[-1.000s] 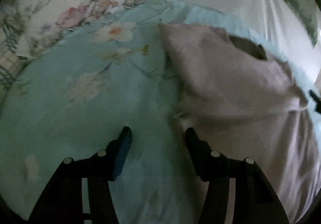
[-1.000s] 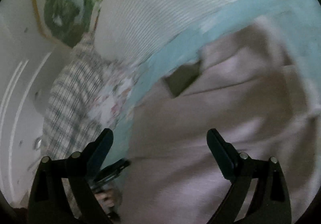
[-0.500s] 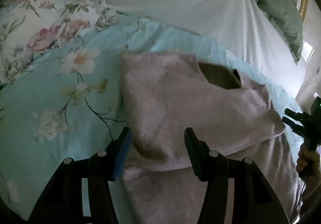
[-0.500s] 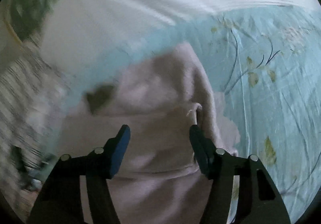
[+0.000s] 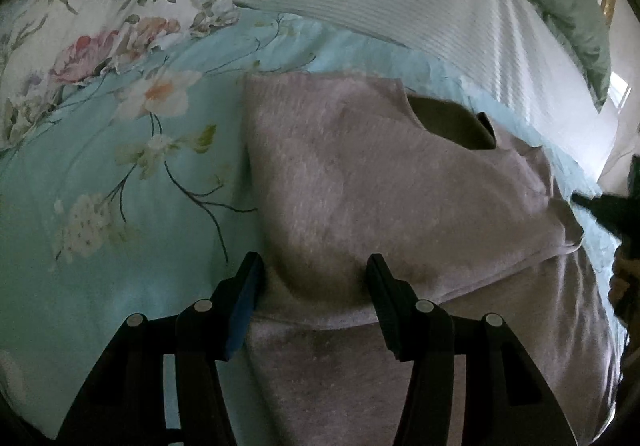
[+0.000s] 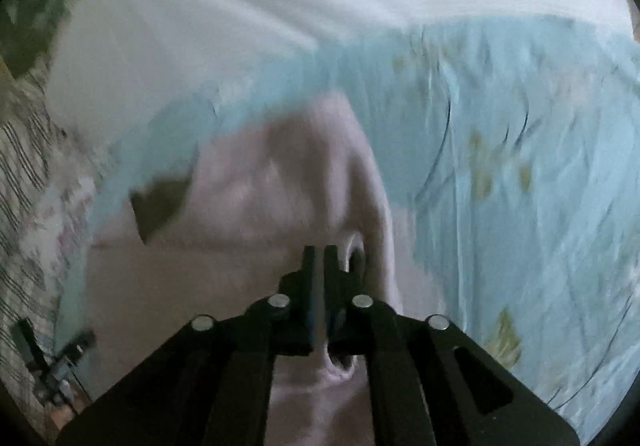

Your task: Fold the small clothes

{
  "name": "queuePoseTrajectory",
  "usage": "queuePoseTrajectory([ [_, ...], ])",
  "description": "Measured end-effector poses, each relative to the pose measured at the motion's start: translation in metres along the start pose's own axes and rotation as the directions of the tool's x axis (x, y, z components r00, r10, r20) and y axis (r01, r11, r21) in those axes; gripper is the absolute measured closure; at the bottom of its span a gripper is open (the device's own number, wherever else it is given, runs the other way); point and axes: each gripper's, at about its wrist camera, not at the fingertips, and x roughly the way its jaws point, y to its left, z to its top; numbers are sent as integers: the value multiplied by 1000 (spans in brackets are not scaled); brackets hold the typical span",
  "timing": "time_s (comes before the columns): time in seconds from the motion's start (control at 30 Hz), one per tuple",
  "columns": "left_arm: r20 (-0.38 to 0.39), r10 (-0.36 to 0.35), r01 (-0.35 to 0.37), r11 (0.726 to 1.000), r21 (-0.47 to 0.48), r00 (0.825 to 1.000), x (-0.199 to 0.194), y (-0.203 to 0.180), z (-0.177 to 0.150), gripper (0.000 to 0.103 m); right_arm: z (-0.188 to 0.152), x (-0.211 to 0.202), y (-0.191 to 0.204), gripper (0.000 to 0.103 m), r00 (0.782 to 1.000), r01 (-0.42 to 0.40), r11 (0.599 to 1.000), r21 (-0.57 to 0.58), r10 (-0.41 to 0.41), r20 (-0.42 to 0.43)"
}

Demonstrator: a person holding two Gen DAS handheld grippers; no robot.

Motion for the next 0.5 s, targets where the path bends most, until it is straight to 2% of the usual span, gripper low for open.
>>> queuePoseTrajectory([
  [0.07,1,5,-5,1000,2,1000,1,0,-1,47,-10,7,3,55,1000,-17,1000,-22,17,-25],
  [0.1,-2,15,-15,1000,5,1000,3,-1,-2,47,-14,9,7,54,999,-24,999,-34,24,-22],
  [0.2,-5,45,-45,999,26,999,4,-6,-4,47,-16,11,15,54,999,30,996,-80,-31,-10],
  [0.33,7,45,-45,999,12,999,-4,-10,-4,47,-8,-3,16,54,996,53,997,-58,-48,75],
  [0.4,11,35,-35,999,2,999,-4,-11,-6,43,-5,5,20,54,1000,28,997,-75,-26,15],
  [0.43,4,43,-43,999,14,999,-1,-13,-7,43,-6,13,21,64,1000,6,997,-76,-8,-29],
  [0.47,-3,62,-62,998,26,998,3,-15,-8,43,-8,21,24,91,998,3,995,-97,-10,-66],
  [0.5,-5,78,-78,996,38,997,4,-18,-8,43,-9,24,29,103,996,10,992,-123,-20,-82],
])
